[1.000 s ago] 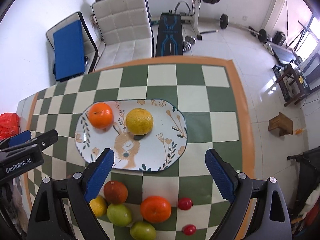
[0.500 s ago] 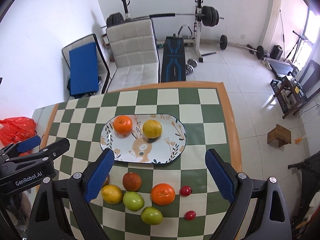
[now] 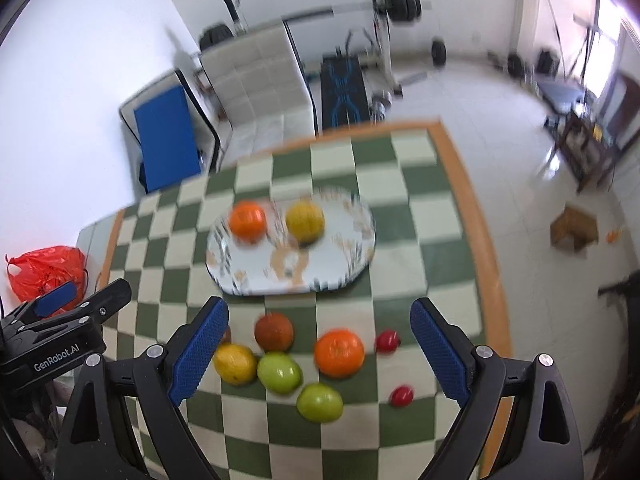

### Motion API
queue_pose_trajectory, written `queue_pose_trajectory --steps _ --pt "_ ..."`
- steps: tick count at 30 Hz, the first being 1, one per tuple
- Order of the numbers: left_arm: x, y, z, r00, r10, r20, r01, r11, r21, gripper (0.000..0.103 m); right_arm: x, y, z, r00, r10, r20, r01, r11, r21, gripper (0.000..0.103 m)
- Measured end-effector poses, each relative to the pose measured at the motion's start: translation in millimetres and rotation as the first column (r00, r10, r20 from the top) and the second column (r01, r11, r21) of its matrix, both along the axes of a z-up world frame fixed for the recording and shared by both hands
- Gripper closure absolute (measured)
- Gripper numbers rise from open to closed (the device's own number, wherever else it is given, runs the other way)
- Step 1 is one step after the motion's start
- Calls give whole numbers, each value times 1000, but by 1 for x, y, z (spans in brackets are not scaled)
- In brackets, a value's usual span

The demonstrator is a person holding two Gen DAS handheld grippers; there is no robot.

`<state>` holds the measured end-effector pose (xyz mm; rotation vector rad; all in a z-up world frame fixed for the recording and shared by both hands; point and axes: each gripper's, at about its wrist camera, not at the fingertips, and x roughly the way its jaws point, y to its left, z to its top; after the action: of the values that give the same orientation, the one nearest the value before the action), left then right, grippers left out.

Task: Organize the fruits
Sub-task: 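Grasp a yellow citrus with the left tool while the right tool grasps an orange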

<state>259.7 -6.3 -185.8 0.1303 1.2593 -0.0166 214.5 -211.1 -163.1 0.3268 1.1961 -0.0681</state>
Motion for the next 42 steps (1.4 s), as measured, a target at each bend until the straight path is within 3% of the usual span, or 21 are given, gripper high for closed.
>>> queue_pose_trajectory --steps 5,8,10,15,17,20,21,27,33,42 --pt "-6 5 -70 979 39 -201 -38 999 8 0 -1 -8 -82 986 -26 -164 40 995 86 9" --pt "-7 4 -102 953 50 -298 -62 998 -31 4 -1 -13 -121 969 -39 -245 74 988 138 19" --pt "-7 3 -122 930 63 -363 -94 993 -69 5 0 -16 -138 960 -46 -277 95 982 165 26" --pt "-1 -3 -153 896 76 -438 -139 984 -112 6 9 -15 -164 948 -48 -316 109 978 177 26" --pt "0 -6 -159 892 73 -446 -135 985 -109 10 15 -15 -172 941 -47 -336 114 976 183 27" --pt "0 -10 -166 890 59 -453 -128 984 -125 39 25 -12 -187 929 -42 -368 114 977 178 29" --pt "-1 -11 -167 889 52 -456 -126 983 -134 42 27 -10 -192 924 -37 -379 113 977 180 30" --pt "-18 -21 -162 907 7 -421 -50 995 -90 43 33 -2 -213 913 -8 -407 96 976 196 35" --pt "-43 -13 -161 912 0 -410 -42 995 -93 42 16 1 -215 887 37 -460 37 988 150 36" --pt "-36 -15 -164 917 -1 -400 -31 997 -73 42 12 -8 -222 878 7 -478 84 982 167 34"
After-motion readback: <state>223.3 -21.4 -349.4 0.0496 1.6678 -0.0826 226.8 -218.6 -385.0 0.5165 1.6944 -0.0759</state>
